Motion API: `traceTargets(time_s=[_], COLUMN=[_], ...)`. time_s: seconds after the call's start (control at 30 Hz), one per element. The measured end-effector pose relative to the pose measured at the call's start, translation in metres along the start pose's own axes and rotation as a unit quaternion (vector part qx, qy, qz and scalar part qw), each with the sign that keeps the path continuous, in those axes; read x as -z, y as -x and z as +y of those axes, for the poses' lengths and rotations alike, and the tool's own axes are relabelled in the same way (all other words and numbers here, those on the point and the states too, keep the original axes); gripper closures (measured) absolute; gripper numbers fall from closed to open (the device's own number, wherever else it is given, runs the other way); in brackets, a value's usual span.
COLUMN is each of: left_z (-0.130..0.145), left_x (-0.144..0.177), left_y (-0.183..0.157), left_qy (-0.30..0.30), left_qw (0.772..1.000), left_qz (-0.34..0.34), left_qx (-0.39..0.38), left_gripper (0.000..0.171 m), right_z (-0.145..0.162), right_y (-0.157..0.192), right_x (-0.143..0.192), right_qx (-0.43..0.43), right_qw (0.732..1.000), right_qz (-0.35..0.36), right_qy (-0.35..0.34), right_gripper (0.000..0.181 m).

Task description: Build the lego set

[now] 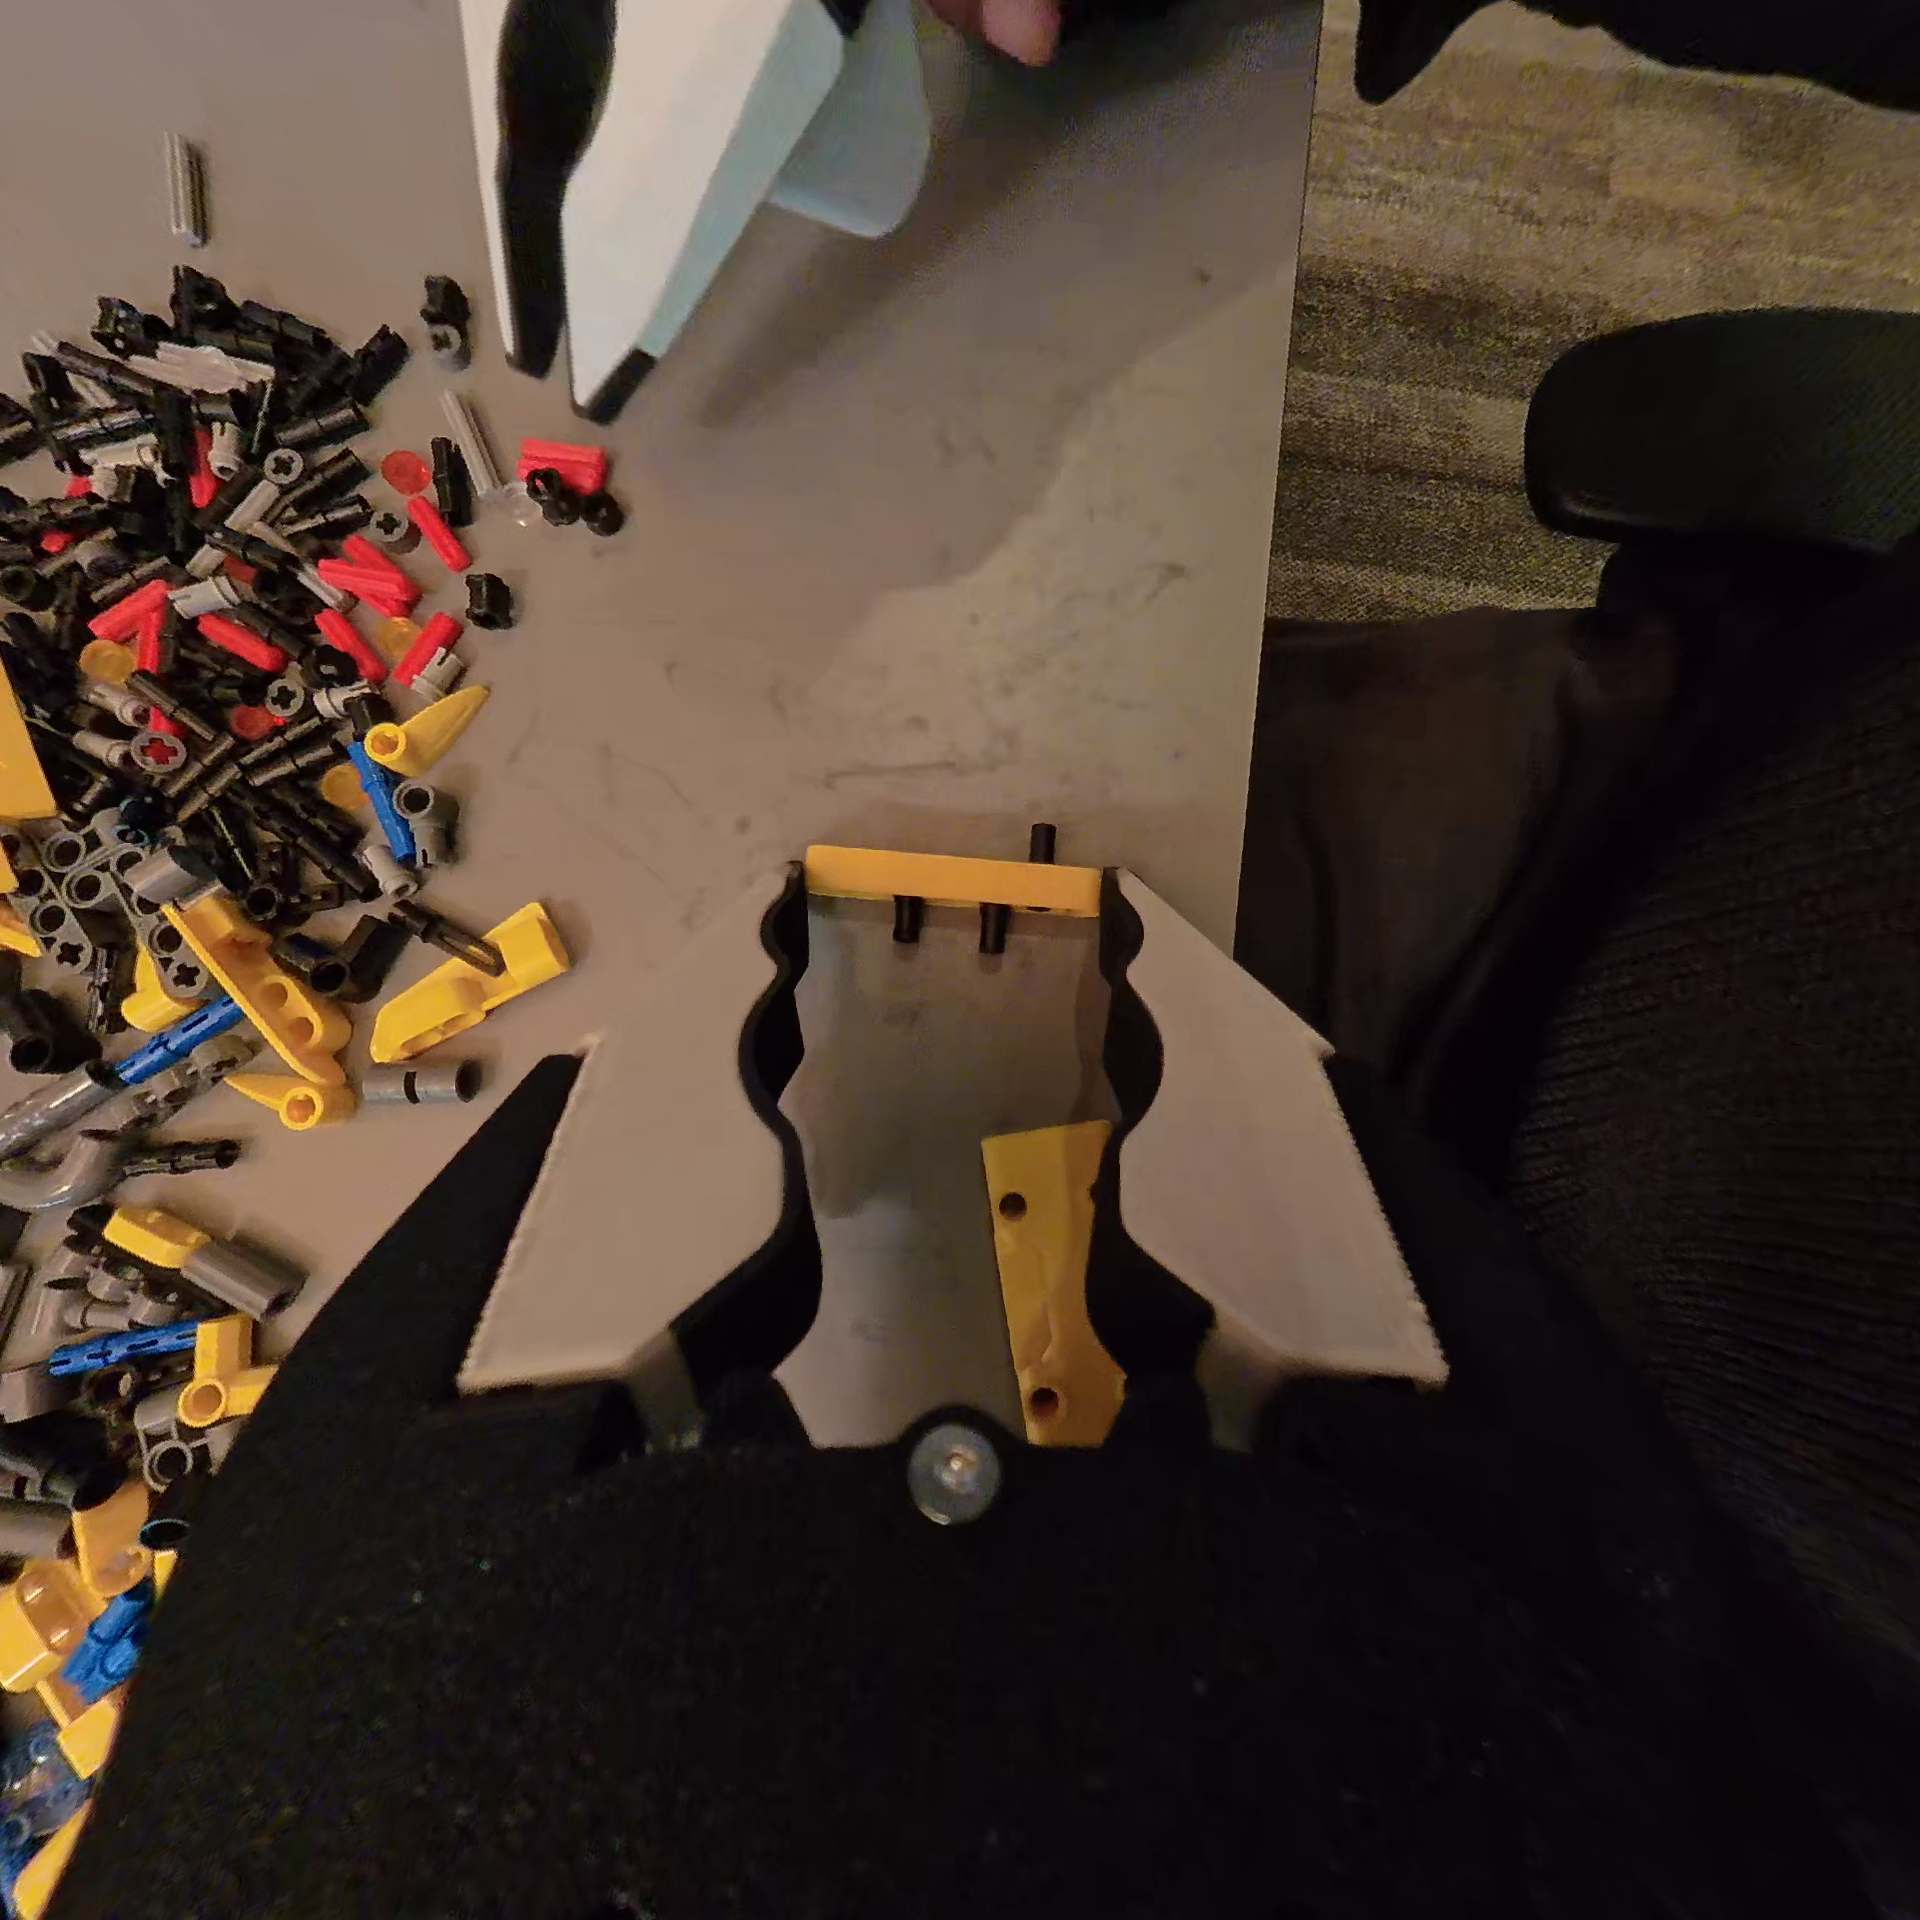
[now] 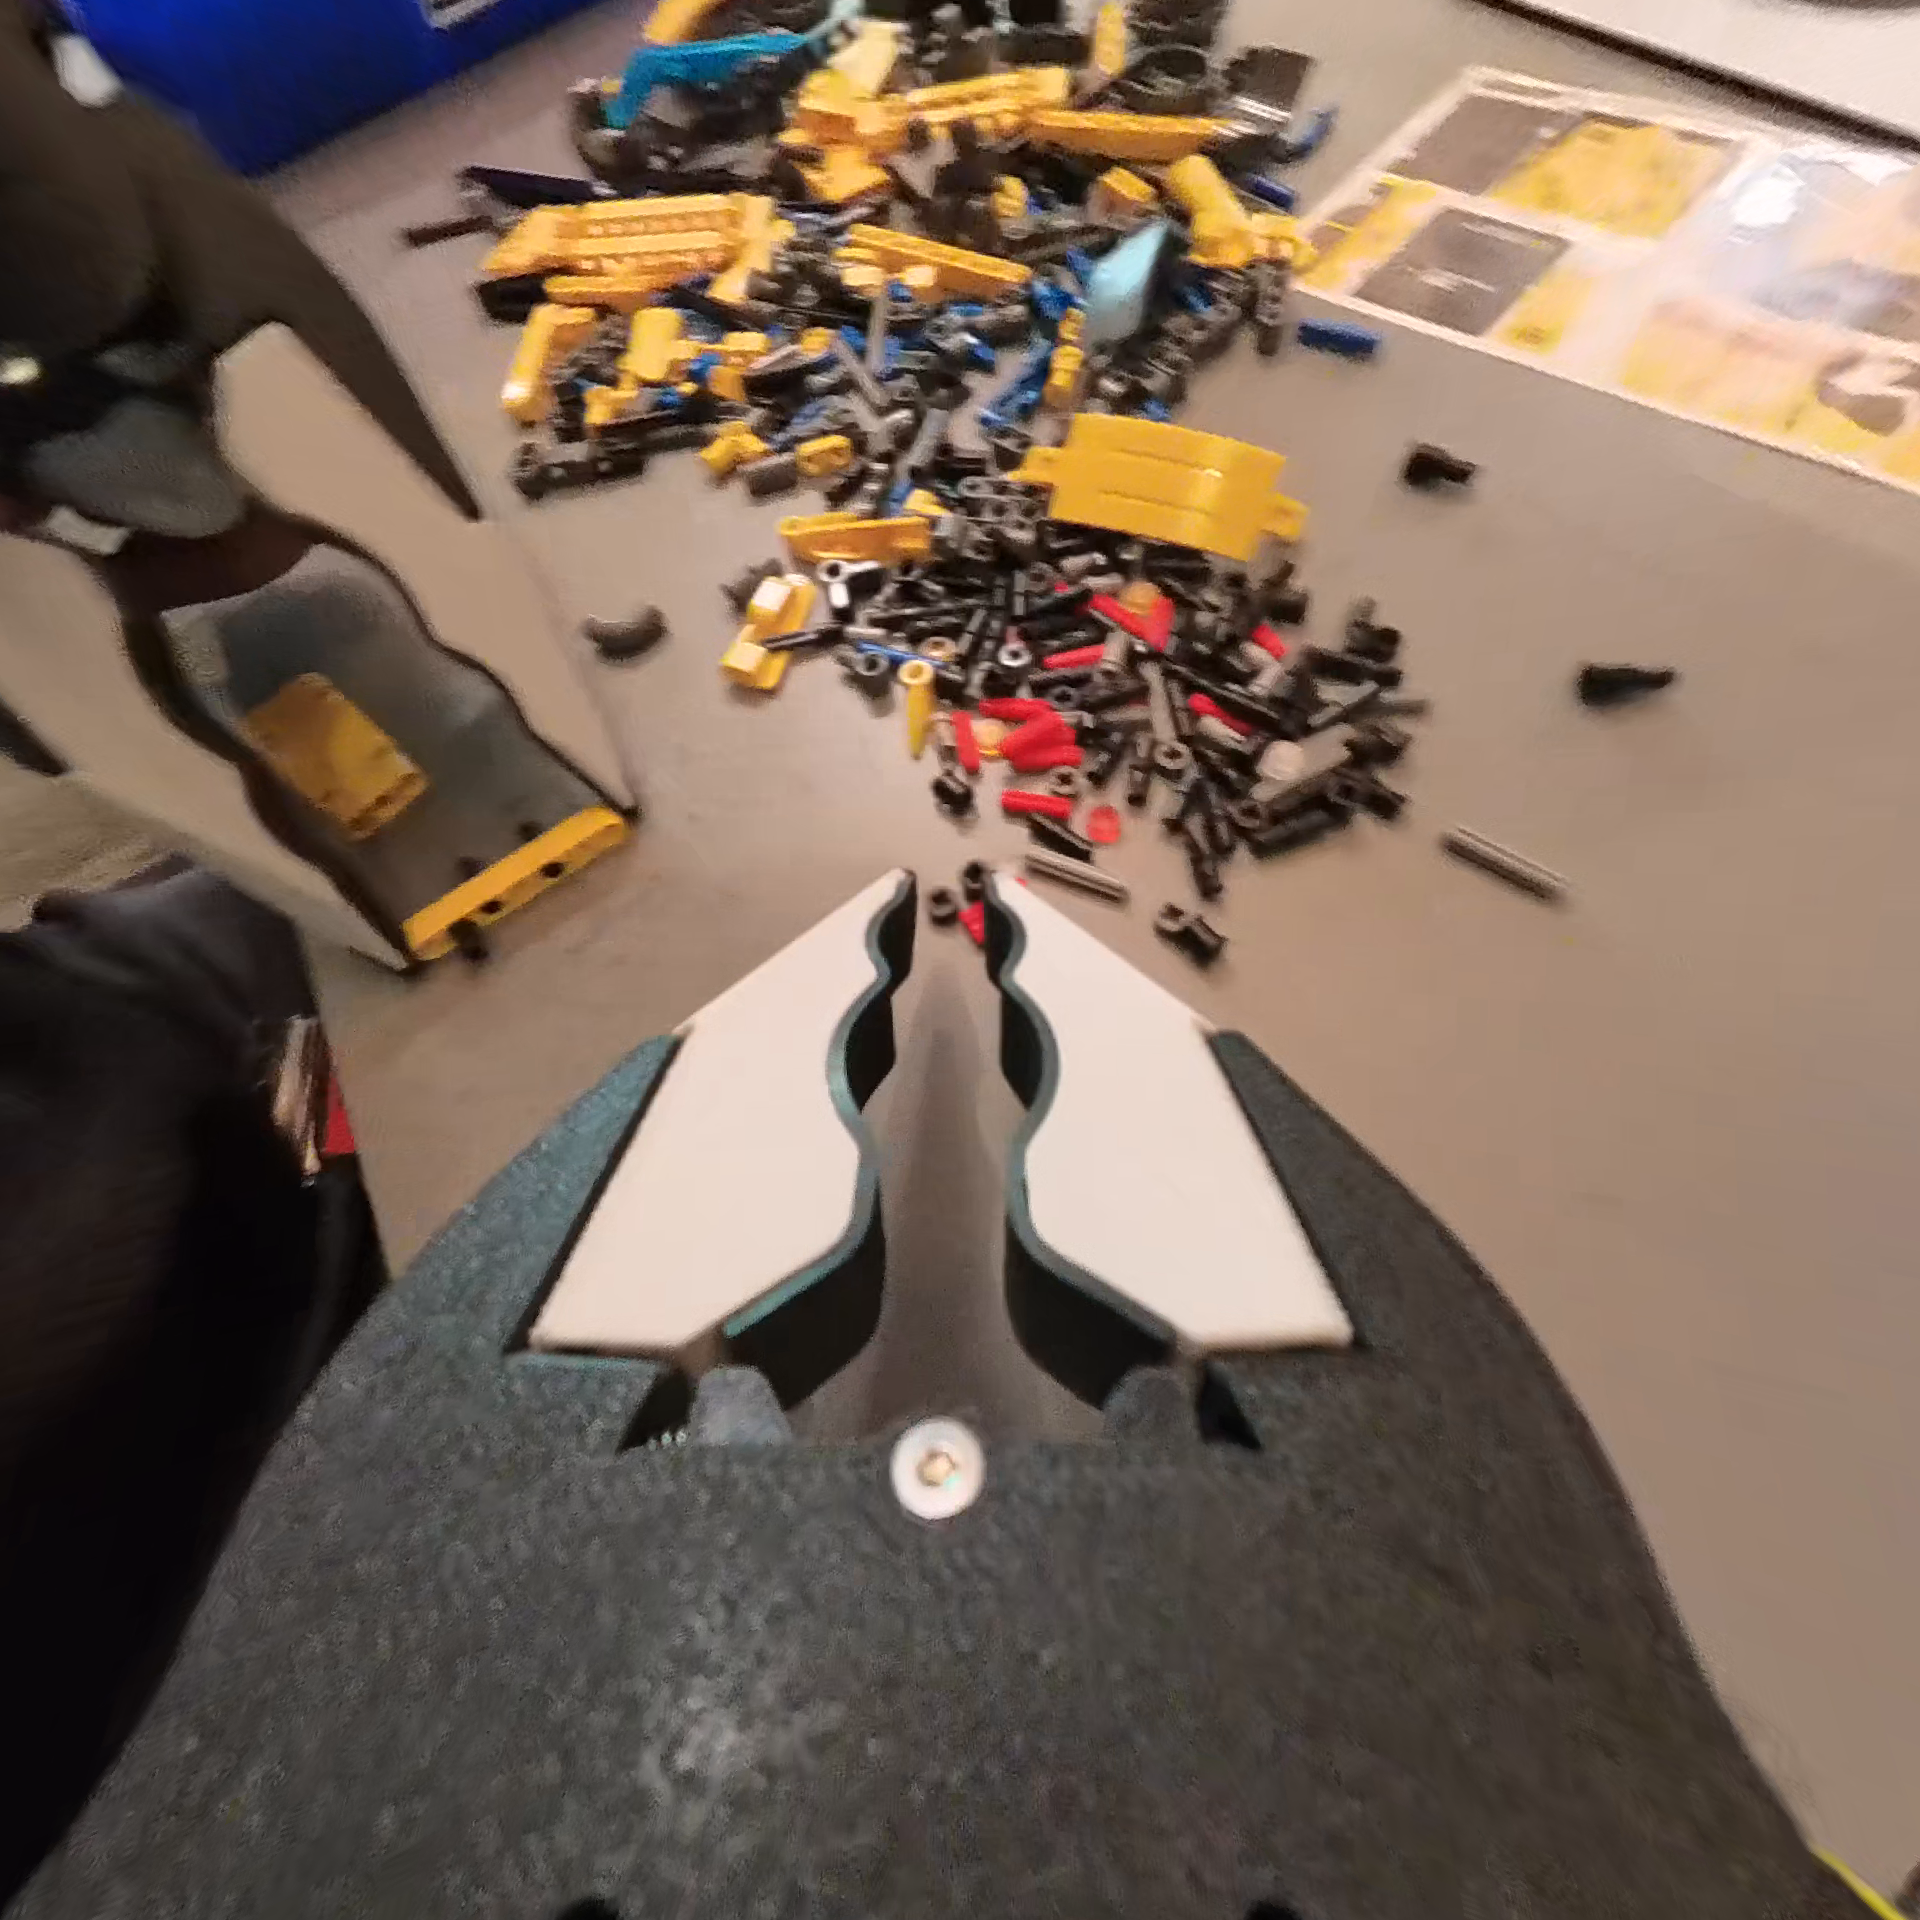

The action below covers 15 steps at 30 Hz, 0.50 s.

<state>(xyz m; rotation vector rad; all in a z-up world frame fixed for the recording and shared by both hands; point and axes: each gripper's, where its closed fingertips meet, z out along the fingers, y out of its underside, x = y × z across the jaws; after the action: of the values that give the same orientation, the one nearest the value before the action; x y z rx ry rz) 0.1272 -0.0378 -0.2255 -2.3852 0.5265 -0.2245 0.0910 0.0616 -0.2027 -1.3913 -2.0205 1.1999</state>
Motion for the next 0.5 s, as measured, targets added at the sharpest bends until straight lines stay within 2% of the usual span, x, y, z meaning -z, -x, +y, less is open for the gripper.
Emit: traceTargets(time_s=[0.2,0.5], left_z=[0.001,0.002], left_x=[0.0,0.001], left_y=[0.0,0.001], left_qy=[0.008,0.021], left_qw=[1.0,1.0], left_qz=[-0.003,-0.005], left_qx=[-0.008,-0.018], left_gripper=[0.115,0.115], right_z=[-0.001,-0.019], right_y=[-0.011,-0.021], right_x=[0.002,-0.006], right_qx=[0.016,0.032], right_qw=[0.998,0.998], right_qz=[0.053,0.046], right_qy=[-0.005,-0.002], right_gripper=[0.169,0.17])
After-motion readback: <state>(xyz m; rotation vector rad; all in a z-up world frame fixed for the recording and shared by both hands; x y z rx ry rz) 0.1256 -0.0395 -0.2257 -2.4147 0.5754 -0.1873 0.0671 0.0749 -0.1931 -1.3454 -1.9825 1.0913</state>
